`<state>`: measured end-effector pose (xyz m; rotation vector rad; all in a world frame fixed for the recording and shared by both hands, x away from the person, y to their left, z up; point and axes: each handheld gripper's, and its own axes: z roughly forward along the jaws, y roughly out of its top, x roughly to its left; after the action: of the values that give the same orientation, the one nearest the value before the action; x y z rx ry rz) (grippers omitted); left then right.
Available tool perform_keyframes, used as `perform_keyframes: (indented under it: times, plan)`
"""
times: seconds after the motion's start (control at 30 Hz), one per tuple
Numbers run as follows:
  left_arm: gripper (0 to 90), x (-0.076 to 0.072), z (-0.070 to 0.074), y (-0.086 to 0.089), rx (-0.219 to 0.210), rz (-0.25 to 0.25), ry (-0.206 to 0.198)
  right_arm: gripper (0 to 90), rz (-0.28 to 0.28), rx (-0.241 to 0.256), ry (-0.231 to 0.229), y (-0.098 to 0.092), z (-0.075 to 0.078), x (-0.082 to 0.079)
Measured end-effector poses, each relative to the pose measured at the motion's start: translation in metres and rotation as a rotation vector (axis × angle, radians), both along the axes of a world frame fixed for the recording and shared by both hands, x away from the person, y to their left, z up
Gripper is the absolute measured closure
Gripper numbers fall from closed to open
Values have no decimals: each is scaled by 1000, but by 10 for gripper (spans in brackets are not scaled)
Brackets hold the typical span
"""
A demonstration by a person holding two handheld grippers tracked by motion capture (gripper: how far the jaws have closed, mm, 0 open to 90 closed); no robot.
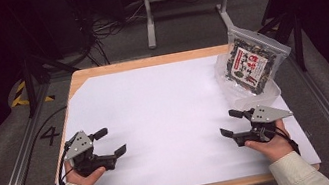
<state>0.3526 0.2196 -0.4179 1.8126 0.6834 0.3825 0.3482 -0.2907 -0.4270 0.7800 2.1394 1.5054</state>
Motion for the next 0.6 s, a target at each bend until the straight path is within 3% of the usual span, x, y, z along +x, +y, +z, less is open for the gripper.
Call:
perform_keyframes:
  times: [0.23, 0.6]
  plan:
    - [101, 1, -5, 0, 5, 3, 11, 240, -5, -23, 44, 2, -15, 4]
    - [117, 5, -12, 2, 21, 26, 77, 244, -19, -19, 58, 1, -15, 5]
